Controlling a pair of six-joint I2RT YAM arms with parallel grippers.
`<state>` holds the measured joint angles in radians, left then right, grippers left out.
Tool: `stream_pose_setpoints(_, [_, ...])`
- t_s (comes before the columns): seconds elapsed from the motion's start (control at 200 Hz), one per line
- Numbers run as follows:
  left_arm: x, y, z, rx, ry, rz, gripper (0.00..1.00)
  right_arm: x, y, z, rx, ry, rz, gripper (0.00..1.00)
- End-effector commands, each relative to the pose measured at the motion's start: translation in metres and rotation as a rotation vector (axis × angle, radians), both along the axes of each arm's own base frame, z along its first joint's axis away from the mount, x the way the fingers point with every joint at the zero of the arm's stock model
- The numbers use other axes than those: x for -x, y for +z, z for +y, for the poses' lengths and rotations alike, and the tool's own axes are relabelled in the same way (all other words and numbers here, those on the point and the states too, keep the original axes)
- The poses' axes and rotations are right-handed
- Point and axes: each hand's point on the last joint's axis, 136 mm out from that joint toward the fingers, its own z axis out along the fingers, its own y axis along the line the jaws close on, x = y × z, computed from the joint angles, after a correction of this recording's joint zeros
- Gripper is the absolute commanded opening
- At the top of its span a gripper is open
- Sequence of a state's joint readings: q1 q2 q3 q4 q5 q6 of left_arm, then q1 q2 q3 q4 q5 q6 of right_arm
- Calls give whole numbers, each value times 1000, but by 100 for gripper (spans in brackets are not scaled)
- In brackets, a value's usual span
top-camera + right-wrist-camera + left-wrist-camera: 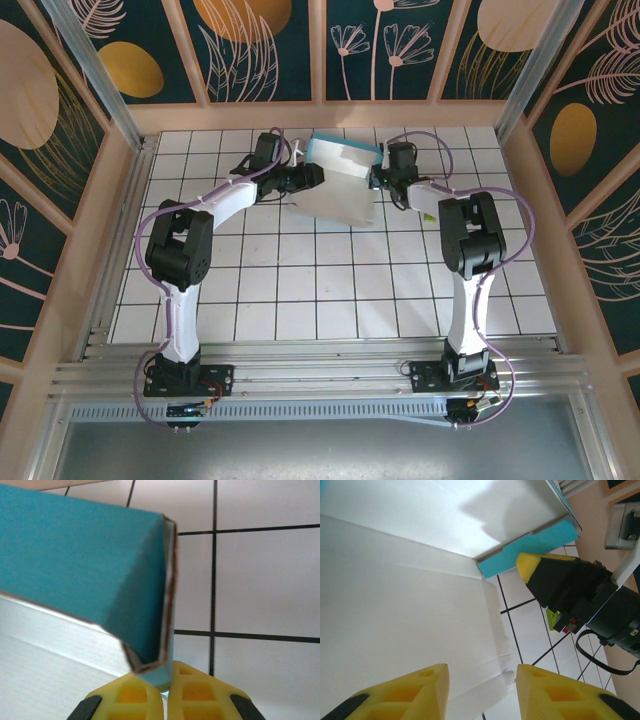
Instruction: Fold the paper box
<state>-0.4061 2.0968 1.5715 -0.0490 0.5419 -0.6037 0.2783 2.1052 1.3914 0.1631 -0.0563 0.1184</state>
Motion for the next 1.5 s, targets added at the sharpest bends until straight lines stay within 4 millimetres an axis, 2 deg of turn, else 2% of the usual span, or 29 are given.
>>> stream_pose_setpoints(0.0, [6, 10, -4, 20, -17, -2, 40, 13, -35, 12, 32, 4, 75, 13])
stream_pose_setpoints(0.1, [7, 9, -3, 13, -18, -5, 40, 13, -34, 16, 28, 19, 63, 15])
stream_pose_setpoints(0.17, [6, 10, -2, 7, -20, -11, 40, 12, -31, 16, 33, 20, 41, 11])
stream_pose_setpoints(0.255, [6, 22, 3, -12, -4, -51, 40, 13, -28, 10, 76, 11, 26, 9])
stream_pose_setpoints(0.34, [4, 42, 18, -50, 50, -104, 44, 14, -23, 4, 129, 15, 7, 5])
stream_pose_setpoints(0.44, [5, 74, 33, -52, 100, -152, 46, 15, -17, 1, 176, 36, -16, 3])
stream_pose_setpoints(0.526, [11, 103, 40, -26, 109, -189, 48, 17, -12, 2, 170, 69, -18, 1])
stream_pose_setpoints(0.571, [14, 119, 43, -14, 121, -211, 48, 19, -11, 9, 168, 109, -13, 1])
stream_pose_setpoints(0.631, [12, 130, 54, -28, 169, -220, 50, 20, -10, 13, 174, 132, -4, 1])
stream_pose_setpoints(0.691, [2, 128, 72, -83, 246, -195, 50, 24, -10, 20, 168, 168, 0, 1])
stream_pose_setpoints(0.781, [-17, 103, 95, -189, 296, -125, 51, 32, -14, 27, 167, 208, 1, 1])
stream_pose_setpoints(0.871, [-22, 76, 91, -273, 211, -49, 52, 39, -17, 32, 168, 236, 13, 1])
stream_pose_setpoints(0.981, [-15, 46, 86, -314, 136, 23, 54, 42, -25, 34, 168, 234, 41, 2])
stream_pose_setpoints(1.051, [-10, 33, 84, -292, 124, 50, 56, 42, -28, 34, 167, 230, 49, 2])
stream_pose_setpoints(1.131, [-4, 28, 71, -215, 87, 73, 60, 40, -29, 35, 172, 227, 53, 2])
stream_pose_setpoints(1.266, [-1, 23, 62, -120, 91, 81, 63, 39, -31, 37, 177, 235, 57, 2])
stream_pose_setpoints(1.396, [-6, 15, 60, -86, 116, 87, 63, 41, -31, 40, 178, 258, 56, 3])
stream_pose_setpoints(1.497, [-13, 19, 57, -50, 131, 66, 62, 42, -30, 43, 175, 272, 55, 4])
